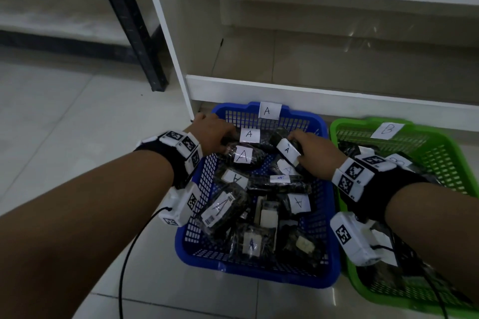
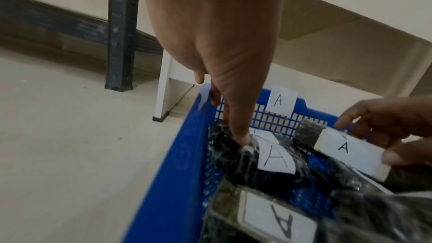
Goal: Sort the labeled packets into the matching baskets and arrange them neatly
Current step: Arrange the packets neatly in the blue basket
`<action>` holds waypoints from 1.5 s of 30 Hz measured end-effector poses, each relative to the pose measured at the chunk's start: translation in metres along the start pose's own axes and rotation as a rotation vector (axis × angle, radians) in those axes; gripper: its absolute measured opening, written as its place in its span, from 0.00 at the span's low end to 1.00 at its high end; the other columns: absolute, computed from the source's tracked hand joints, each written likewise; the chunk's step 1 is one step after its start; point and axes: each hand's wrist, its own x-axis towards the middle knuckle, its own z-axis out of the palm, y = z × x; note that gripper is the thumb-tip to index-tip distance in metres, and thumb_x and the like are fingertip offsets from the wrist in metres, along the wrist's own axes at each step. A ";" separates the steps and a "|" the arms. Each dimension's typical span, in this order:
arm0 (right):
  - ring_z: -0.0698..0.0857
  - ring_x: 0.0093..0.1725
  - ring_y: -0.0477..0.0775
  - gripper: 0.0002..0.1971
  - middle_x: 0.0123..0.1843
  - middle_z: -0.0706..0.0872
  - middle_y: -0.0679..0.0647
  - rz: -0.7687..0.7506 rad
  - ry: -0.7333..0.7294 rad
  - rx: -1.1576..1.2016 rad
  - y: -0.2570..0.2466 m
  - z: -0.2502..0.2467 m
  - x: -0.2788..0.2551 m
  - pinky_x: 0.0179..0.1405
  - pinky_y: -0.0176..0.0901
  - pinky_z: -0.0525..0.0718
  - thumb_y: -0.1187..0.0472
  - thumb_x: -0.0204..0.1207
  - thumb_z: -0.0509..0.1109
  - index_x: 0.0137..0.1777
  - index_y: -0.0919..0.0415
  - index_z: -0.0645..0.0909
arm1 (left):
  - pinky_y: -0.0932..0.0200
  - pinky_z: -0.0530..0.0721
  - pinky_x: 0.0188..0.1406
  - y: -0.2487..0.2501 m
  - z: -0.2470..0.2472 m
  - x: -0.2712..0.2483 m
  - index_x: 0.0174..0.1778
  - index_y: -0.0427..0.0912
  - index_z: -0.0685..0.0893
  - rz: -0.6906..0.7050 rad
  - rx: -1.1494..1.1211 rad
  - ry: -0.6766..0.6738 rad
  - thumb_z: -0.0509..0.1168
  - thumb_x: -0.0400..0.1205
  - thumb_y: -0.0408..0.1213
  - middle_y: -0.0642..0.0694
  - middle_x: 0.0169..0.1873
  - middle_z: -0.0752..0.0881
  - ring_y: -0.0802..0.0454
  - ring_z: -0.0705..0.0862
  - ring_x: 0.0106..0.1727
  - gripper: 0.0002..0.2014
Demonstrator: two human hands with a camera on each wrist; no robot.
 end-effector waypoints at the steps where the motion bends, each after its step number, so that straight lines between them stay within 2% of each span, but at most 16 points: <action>1: 0.81 0.57 0.62 0.17 0.61 0.81 0.60 -0.005 0.005 0.033 -0.001 -0.002 -0.001 0.54 0.53 0.79 0.63 0.78 0.63 0.66 0.57 0.70 | 0.45 0.63 0.69 0.000 0.002 -0.003 0.67 0.55 0.76 0.004 0.030 -0.028 0.70 0.76 0.48 0.52 0.63 0.80 0.47 0.71 0.69 0.22; 5: 0.80 0.60 0.64 0.17 0.65 0.79 0.61 -0.012 0.067 0.094 -0.005 -0.008 -0.003 0.57 0.59 0.80 0.58 0.81 0.59 0.68 0.58 0.71 | 0.44 0.63 0.67 0.001 0.011 -0.006 0.70 0.58 0.74 0.012 0.135 -0.069 0.67 0.78 0.48 0.53 0.67 0.78 0.47 0.68 0.71 0.23; 9: 0.80 0.57 0.62 0.14 0.62 0.80 0.60 -0.026 0.092 0.086 -0.006 -0.010 -0.004 0.54 0.57 0.80 0.61 0.80 0.60 0.65 0.58 0.73 | 0.42 0.62 0.67 0.009 0.010 -0.003 0.73 0.63 0.72 0.002 0.221 -0.155 0.62 0.81 0.52 0.54 0.67 0.79 0.46 0.67 0.71 0.22; 13: 0.80 0.56 0.62 0.14 0.61 0.80 0.60 -0.027 0.098 0.076 -0.006 -0.011 -0.006 0.54 0.56 0.80 0.60 0.80 0.60 0.64 0.58 0.74 | 0.45 0.64 0.68 0.012 0.007 -0.008 0.66 0.55 0.77 0.116 0.172 -0.013 0.64 0.79 0.48 0.51 0.62 0.80 0.47 0.73 0.67 0.18; 15: 0.80 0.57 0.63 0.14 0.61 0.81 0.60 -0.031 0.104 0.086 -0.007 -0.012 -0.006 0.54 0.57 0.80 0.60 0.80 0.60 0.64 0.59 0.74 | 0.50 0.71 0.66 0.016 0.004 -0.012 0.63 0.52 0.80 0.227 0.131 0.047 0.65 0.80 0.45 0.51 0.58 0.82 0.48 0.77 0.63 0.15; 18: 0.79 0.58 0.62 0.17 0.62 0.81 0.60 -0.037 0.127 0.081 -0.005 -0.012 -0.003 0.55 0.58 0.80 0.67 0.76 0.62 0.65 0.58 0.73 | 0.52 0.80 0.61 0.025 0.008 -0.018 0.64 0.51 0.81 0.294 0.048 -0.097 0.66 0.80 0.42 0.49 0.59 0.83 0.48 0.81 0.61 0.16; 21: 0.80 0.58 0.63 0.20 0.60 0.82 0.62 -0.050 0.159 0.062 -0.006 -0.012 0.001 0.54 0.59 0.81 0.70 0.73 0.62 0.65 0.58 0.74 | 0.50 0.79 0.65 0.033 0.022 -0.024 0.74 0.51 0.74 0.292 0.059 -0.279 0.66 0.81 0.39 0.47 0.68 0.78 0.47 0.78 0.68 0.23; 26: 0.79 0.59 0.62 0.20 0.61 0.82 0.59 -0.047 0.151 0.059 -0.008 -0.012 0.002 0.55 0.58 0.81 0.70 0.73 0.63 0.65 0.56 0.75 | 0.48 0.78 0.64 0.036 0.031 -0.025 0.80 0.48 0.64 0.324 0.160 -0.309 0.62 0.82 0.32 0.44 0.71 0.70 0.43 0.73 0.70 0.29; 29: 0.80 0.57 0.61 0.18 0.59 0.82 0.58 -0.047 0.125 0.083 -0.007 -0.010 0.001 0.55 0.59 0.81 0.70 0.73 0.63 0.62 0.55 0.75 | 0.45 0.77 0.64 0.041 0.036 -0.027 0.78 0.42 0.65 0.306 0.179 -0.281 0.63 0.81 0.33 0.41 0.69 0.69 0.41 0.70 0.70 0.28; 32: 0.80 0.57 0.61 0.18 0.59 0.82 0.57 -0.053 0.124 0.091 -0.005 -0.011 0.000 0.55 0.59 0.81 0.69 0.72 0.64 0.61 0.54 0.75 | 0.44 0.73 0.68 0.041 0.034 -0.025 0.75 0.39 0.66 0.268 0.125 -0.336 0.67 0.78 0.34 0.40 0.69 0.68 0.41 0.67 0.71 0.29; 35: 0.80 0.57 0.61 0.18 0.60 0.82 0.58 -0.049 0.122 0.097 -0.005 -0.013 -0.001 0.55 0.59 0.81 0.68 0.74 0.63 0.63 0.56 0.75 | 0.49 0.70 0.70 0.041 0.025 -0.022 0.74 0.36 0.65 0.242 0.044 -0.384 0.71 0.76 0.34 0.38 0.69 0.69 0.42 0.68 0.71 0.32; 37: 0.80 0.59 0.61 0.18 0.61 0.82 0.59 -0.043 0.121 0.103 -0.005 -0.014 -0.002 0.57 0.58 0.81 0.67 0.75 0.63 0.65 0.57 0.74 | 0.54 0.71 0.63 0.040 0.018 -0.021 0.69 0.35 0.68 0.194 -0.026 -0.423 0.73 0.74 0.33 0.37 0.67 0.73 0.43 0.72 0.67 0.30; 39: 0.80 0.60 0.61 0.18 0.63 0.81 0.59 -0.038 0.121 0.108 -0.004 -0.014 -0.003 0.58 0.57 0.80 0.68 0.76 0.63 0.66 0.58 0.74 | 0.53 0.78 0.58 0.037 0.013 -0.019 0.69 0.38 0.66 0.141 -0.118 -0.482 0.77 0.71 0.35 0.37 0.64 0.77 0.43 0.78 0.62 0.35; 42: 0.79 0.61 0.60 0.19 0.63 0.81 0.59 -0.036 0.118 0.114 -0.004 -0.015 -0.002 0.57 0.54 0.80 0.69 0.75 0.63 0.66 0.58 0.74 | 0.44 0.85 0.56 0.033 0.005 -0.015 0.79 0.53 0.53 0.130 -0.285 -0.557 0.78 0.69 0.36 0.39 0.64 0.79 0.41 0.82 0.58 0.49; 44: 0.80 0.59 0.60 0.18 0.62 0.81 0.59 -0.037 0.113 0.123 -0.005 -0.014 -0.001 0.56 0.55 0.81 0.69 0.75 0.63 0.65 0.58 0.74 | 0.49 0.86 0.50 0.034 0.001 -0.012 0.82 0.58 0.48 0.171 -0.267 -0.566 0.75 0.71 0.37 0.40 0.57 0.82 0.44 0.83 0.51 0.50; 45: 0.80 0.58 0.60 0.18 0.62 0.81 0.58 -0.034 0.106 0.124 -0.006 -0.014 -0.001 0.55 0.56 0.81 0.68 0.75 0.63 0.64 0.57 0.74 | 0.53 0.85 0.43 0.035 -0.001 -0.011 0.81 0.58 0.51 0.174 -0.264 -0.559 0.74 0.73 0.37 0.40 0.50 0.83 0.46 0.83 0.45 0.47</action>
